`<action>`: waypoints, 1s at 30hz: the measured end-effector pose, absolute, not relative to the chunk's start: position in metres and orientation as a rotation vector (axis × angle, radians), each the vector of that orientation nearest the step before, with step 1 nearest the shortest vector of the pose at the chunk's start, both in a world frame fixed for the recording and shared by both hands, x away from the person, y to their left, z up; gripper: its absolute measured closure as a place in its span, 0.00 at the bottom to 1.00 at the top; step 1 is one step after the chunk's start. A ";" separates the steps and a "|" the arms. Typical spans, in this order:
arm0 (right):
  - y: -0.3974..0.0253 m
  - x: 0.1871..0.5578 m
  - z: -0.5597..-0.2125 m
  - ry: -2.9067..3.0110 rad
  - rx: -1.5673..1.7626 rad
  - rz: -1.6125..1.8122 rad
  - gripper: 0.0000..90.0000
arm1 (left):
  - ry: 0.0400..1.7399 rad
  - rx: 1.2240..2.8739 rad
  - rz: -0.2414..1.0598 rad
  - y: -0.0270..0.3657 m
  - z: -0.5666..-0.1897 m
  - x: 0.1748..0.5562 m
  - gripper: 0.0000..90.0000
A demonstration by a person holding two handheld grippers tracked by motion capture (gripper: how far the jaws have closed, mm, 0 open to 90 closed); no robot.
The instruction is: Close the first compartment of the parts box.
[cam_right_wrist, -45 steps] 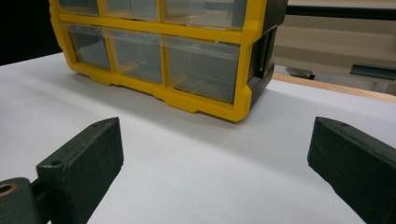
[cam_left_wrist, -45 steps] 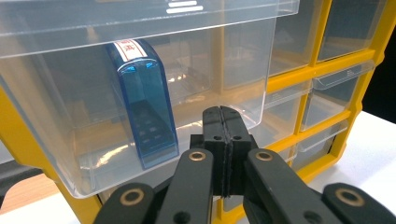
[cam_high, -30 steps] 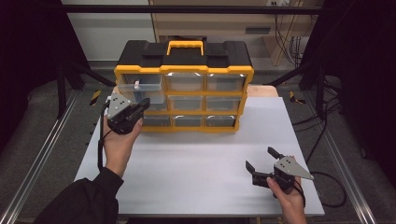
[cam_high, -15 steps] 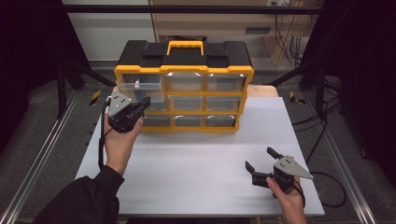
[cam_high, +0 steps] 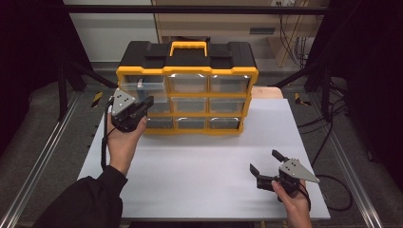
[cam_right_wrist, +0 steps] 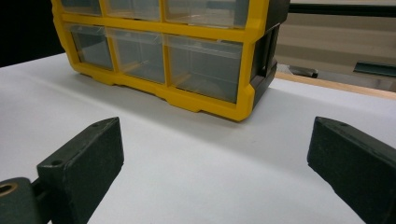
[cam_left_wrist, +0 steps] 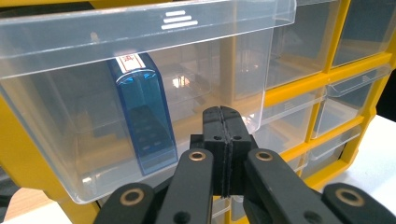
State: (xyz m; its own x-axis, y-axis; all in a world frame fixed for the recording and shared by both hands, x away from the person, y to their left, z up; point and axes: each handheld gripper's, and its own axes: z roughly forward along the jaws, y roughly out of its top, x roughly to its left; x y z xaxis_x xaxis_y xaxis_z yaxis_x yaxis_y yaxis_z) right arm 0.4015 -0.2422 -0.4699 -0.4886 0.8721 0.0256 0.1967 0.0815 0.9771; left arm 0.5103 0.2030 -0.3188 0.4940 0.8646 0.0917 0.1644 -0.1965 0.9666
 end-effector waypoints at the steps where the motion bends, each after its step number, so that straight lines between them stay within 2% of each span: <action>1: -0.242 0.401 -0.470 1.763 1.058 1.445 0.04 | 0.890 1.670 0.819 0.203 -0.319 0.511 1.00; 30: -0.243 0.400 -0.469 1.760 1.056 1.449 0.04 | 0.891 1.651 0.826 0.201 -0.320 0.514 1.00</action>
State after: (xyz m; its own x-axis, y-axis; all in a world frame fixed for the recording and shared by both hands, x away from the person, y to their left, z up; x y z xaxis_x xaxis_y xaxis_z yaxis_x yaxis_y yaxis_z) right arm 0.4003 -0.2426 -0.4689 -0.4892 0.8718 0.0261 0.1933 0.0792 0.9779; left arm 0.5135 0.2012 -0.3195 0.4870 0.8689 0.0885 0.1541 -0.1852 0.9706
